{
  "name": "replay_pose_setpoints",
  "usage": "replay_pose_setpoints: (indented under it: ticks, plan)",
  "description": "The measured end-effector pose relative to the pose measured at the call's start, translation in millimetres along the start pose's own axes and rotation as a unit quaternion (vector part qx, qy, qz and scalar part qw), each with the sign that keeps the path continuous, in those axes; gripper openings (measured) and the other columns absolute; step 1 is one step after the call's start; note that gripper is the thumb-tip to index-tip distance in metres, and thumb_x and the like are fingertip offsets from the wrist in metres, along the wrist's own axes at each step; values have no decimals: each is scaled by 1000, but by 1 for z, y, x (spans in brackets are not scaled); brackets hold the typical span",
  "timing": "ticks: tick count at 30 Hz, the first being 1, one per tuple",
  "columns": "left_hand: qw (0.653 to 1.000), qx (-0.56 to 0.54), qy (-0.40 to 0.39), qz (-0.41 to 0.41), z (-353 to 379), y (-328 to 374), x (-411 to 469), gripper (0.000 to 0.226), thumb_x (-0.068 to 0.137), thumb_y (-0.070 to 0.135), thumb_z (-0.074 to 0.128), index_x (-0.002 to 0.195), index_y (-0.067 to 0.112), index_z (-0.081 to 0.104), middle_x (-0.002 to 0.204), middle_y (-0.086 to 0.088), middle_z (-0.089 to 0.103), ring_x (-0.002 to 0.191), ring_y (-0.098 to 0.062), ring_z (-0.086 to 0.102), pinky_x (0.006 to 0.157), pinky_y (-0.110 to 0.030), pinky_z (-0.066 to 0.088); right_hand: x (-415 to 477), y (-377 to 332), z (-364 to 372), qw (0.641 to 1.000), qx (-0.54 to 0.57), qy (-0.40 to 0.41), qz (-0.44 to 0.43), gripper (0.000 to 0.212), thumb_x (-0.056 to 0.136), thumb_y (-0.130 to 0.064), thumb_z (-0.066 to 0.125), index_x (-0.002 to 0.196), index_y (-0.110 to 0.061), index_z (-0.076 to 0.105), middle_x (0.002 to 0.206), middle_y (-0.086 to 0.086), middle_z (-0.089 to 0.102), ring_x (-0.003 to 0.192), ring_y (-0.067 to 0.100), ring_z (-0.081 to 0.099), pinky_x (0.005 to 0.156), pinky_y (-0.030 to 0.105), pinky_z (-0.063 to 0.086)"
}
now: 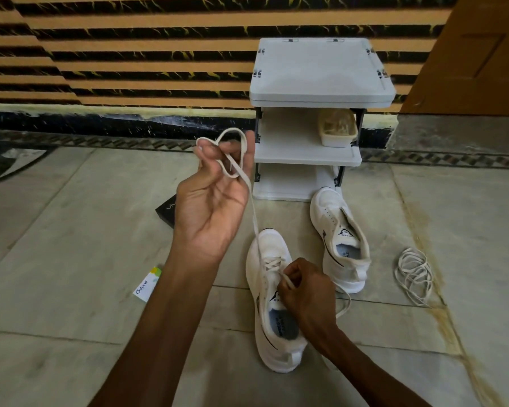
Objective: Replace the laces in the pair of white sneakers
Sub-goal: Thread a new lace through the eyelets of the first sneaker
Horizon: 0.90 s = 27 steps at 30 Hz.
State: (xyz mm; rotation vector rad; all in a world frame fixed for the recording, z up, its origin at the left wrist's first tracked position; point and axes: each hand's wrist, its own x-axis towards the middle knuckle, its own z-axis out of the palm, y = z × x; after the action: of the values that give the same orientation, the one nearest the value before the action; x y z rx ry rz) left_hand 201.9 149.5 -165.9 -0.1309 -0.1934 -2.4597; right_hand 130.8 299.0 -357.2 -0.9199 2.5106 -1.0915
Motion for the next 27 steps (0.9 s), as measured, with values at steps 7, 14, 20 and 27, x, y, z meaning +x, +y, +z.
replay_pose_setpoints:
  ticks: [7, 14, 20, 27]
  plan:
    - [893, 445, 56, -42, -1, -5, -4, 18, 89, 19, 60, 105, 12, 59, 85, 7, 70, 89, -8, 64, 110, -44, 39, 0, -2, -12, 999, 29, 13, 5, 12, 78, -30, 77, 76, -28, 65, 63, -14, 64, 59, -1, 61, 56, 12, 47]
    - [469, 878, 95, 4, -65, -24, -33, 43, 87, 19, 70, 119, 27, 42, 68, 6, 70, 76, -1, 65, 84, -28, 49, 11, 6, -23, 993, 100, -37, 56, 7, 75, -26, 80, 70, -25, 75, 63, -13, 69, 60, -5, 63, 59, 12, 48]
    - [449, 873, 102, -160, -113, -45, -56, 18, 93, 4, 53, 88, 16, 65, 86, -5, 70, 80, -15, 65, 75, -28, 54, 22, 12, -32, 939, 265, -139, 172, 5, 80, -10, 77, 76, -9, 75, 82, 13, 74, 83, 31, 70, 81, 45, 58]
    - [370, 904, 69, -200, -125, -55, -48, 55, 87, 2, 59, 134, 22, 39, 109, -9, 67, 101, -23, 63, 90, -34, 52, 24, 20, -35, 911, 314, -179, 201, 8, 82, -14, 75, 83, -6, 76, 82, 9, 76, 80, 22, 72, 72, 30, 58]
